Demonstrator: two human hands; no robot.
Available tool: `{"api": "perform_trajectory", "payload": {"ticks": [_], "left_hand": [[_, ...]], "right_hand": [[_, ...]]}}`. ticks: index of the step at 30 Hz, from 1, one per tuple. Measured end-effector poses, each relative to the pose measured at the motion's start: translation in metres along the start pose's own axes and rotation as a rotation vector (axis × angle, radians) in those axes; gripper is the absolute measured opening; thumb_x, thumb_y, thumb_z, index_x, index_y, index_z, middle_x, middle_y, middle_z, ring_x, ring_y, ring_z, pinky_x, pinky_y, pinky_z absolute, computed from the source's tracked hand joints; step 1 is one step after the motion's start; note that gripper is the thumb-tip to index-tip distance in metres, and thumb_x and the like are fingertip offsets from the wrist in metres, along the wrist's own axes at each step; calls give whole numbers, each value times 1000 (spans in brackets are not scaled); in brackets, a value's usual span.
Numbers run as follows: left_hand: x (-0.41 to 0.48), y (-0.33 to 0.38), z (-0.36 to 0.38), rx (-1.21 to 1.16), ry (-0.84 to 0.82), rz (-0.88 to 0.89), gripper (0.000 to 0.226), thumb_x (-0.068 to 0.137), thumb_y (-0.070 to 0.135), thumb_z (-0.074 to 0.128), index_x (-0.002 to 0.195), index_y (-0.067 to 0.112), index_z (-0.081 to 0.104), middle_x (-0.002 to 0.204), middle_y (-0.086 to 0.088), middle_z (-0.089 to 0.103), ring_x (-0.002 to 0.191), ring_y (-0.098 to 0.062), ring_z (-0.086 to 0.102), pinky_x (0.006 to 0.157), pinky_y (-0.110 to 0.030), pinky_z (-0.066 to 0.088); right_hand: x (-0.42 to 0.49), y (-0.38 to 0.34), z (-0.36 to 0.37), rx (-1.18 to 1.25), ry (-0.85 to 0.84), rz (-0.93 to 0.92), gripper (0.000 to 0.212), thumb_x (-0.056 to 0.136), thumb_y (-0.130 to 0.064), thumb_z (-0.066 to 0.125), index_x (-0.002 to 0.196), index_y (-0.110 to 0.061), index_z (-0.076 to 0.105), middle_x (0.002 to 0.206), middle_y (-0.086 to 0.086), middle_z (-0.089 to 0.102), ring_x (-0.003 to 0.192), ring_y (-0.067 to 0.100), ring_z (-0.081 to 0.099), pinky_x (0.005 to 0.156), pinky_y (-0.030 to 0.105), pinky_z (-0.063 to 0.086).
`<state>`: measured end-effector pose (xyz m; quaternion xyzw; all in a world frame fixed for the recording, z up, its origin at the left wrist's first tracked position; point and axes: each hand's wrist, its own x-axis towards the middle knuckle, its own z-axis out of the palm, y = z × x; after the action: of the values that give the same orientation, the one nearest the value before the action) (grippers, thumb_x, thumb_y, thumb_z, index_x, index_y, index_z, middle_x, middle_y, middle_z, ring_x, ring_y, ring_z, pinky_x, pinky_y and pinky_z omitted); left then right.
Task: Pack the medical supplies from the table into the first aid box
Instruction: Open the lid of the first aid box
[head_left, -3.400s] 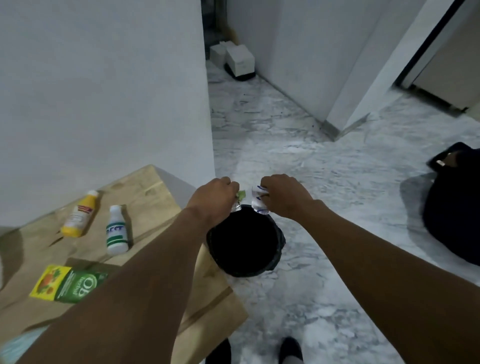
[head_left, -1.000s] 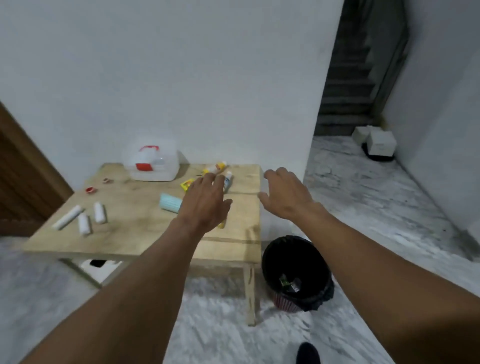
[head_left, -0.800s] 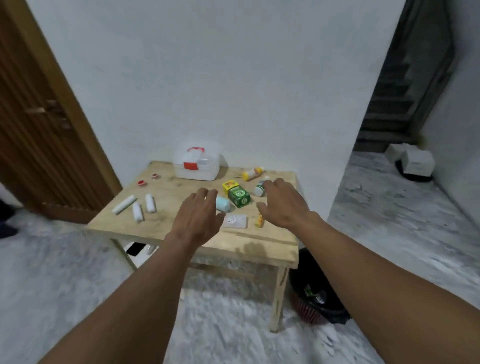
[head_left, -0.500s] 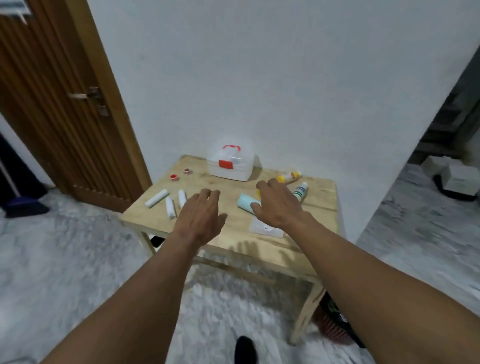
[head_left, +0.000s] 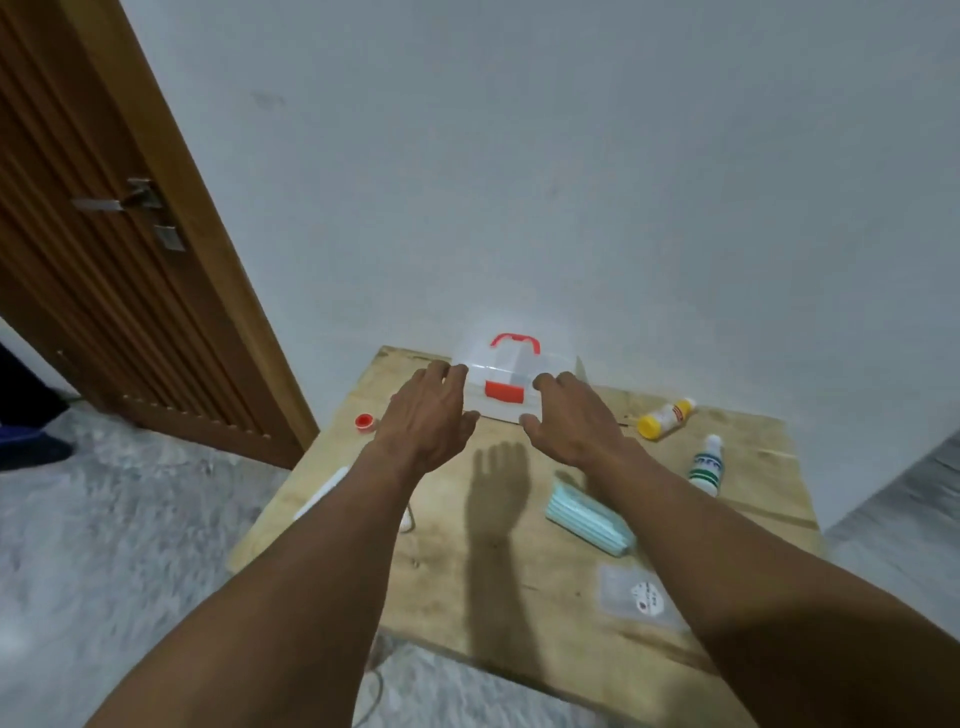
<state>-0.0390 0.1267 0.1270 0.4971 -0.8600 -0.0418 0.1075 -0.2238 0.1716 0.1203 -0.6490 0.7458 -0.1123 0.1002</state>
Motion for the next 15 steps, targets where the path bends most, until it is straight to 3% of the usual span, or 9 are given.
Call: {"api": "perform_trajectory", "payload": {"ticks": [4,9,15], "left_hand": [[55,-34,21,-8,-58,86,52,96,32,57,139,5,44,136,-17,49,119,-36,51,96,-45,46],[125,-71,56,-58,-121,242,48,97,24,56,137,0,46,134,-21,49,114,-39,54,95,-46,45],[164,-96,95,-113,-122,419,55,103,28,46,145,-7,38,153,-27,34,142,-41,32,113,-50,29]], "right_hand": [[39,-1,31,46,-17,95,45,97,-35,54,134,-9,49,128,14,54,118,35,55,92,38,45],[67,-7,85,212,9,376,38,95,-39,54,128,-18,54,124,5,60,117,29,59,94,40,50],[91,-35,126,568,182,770,32,94,-31,63,115,-7,70,115,9,71,110,29,64,94,33,46]]}}
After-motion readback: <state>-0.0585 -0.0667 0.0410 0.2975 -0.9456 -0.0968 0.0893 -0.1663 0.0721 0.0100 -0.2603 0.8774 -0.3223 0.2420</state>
